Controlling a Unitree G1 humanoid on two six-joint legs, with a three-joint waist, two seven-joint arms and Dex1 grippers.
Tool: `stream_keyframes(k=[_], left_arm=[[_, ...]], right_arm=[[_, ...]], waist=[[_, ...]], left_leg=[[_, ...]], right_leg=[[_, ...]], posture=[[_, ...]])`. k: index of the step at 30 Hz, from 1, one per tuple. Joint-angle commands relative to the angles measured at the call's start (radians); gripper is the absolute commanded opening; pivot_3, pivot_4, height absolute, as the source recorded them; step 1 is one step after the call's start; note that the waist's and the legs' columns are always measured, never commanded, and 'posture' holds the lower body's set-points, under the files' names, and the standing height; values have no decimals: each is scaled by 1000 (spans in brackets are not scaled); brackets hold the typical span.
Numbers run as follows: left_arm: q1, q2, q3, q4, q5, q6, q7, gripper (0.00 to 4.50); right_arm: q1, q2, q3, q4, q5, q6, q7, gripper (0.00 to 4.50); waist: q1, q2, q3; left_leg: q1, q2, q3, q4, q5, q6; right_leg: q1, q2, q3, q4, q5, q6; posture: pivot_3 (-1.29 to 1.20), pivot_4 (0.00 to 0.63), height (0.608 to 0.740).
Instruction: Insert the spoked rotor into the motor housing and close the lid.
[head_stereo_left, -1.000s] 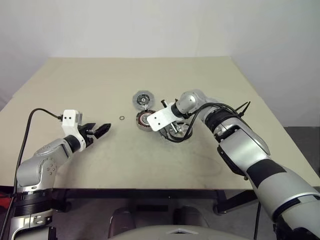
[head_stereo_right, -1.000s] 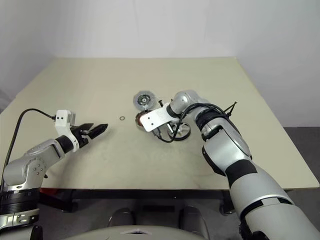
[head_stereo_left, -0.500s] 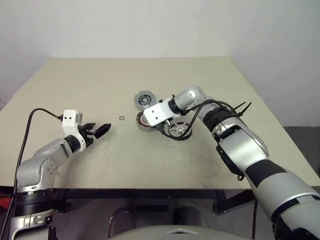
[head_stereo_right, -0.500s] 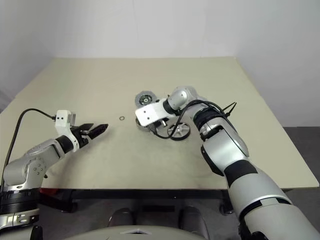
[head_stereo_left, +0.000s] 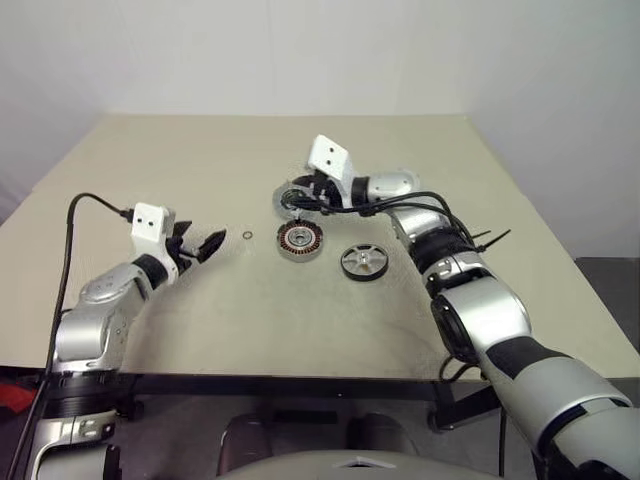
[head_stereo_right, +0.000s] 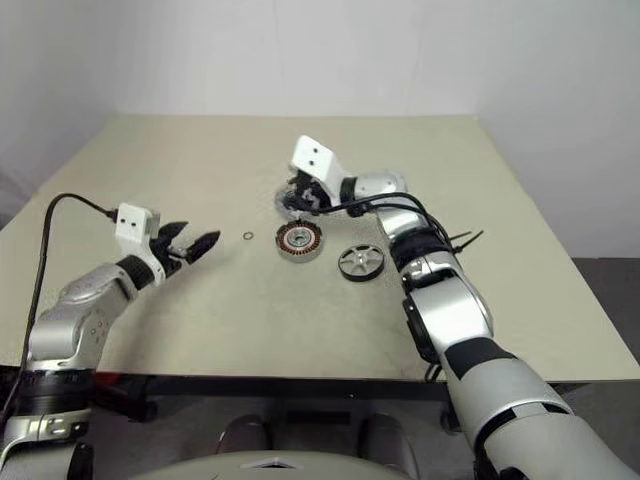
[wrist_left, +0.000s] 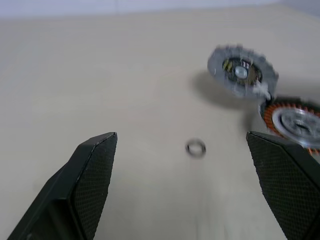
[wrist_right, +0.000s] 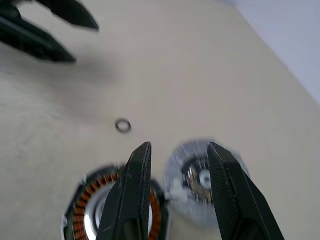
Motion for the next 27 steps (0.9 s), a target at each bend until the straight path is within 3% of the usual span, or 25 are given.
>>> stream_keyframes(k=[1,5,14,27], left_arm=[[-54,-39,-45,57,33,-74,-17,4373],[-75,-70,-79,126,55,-113,-41,4373],[-70,-57,-60,195,75,-127,-43,4373],[-144,-84,-103,299,93,-60,-52,4373]], right_arm=[[2,-16,-37,-93,36,48,-41,1952],[9,-49,-65,-94,50,103,-86,1952],[85,-154,-95,-189,144,243,55,1952],[149,-144,-83,-228,160,271,64,1952]], waist=[[-1,0,0],[-7,0,0],[1,0,0],[18,0,0]], left_leg=[[0,0,0,0,0,0],[0,0,0,-1,0,-1],[0,0,0,-1,0,0],[0,-1,0,0,0,0]], right_leg=[[0,0,0,0,0,0],[0,0,0,0,0,0],[0,0,0,-1,0,0],[0,-1,0,0,0,0]], posture=[[0,0,740],[0,0,740],[0,0,740],[0,0,740]])
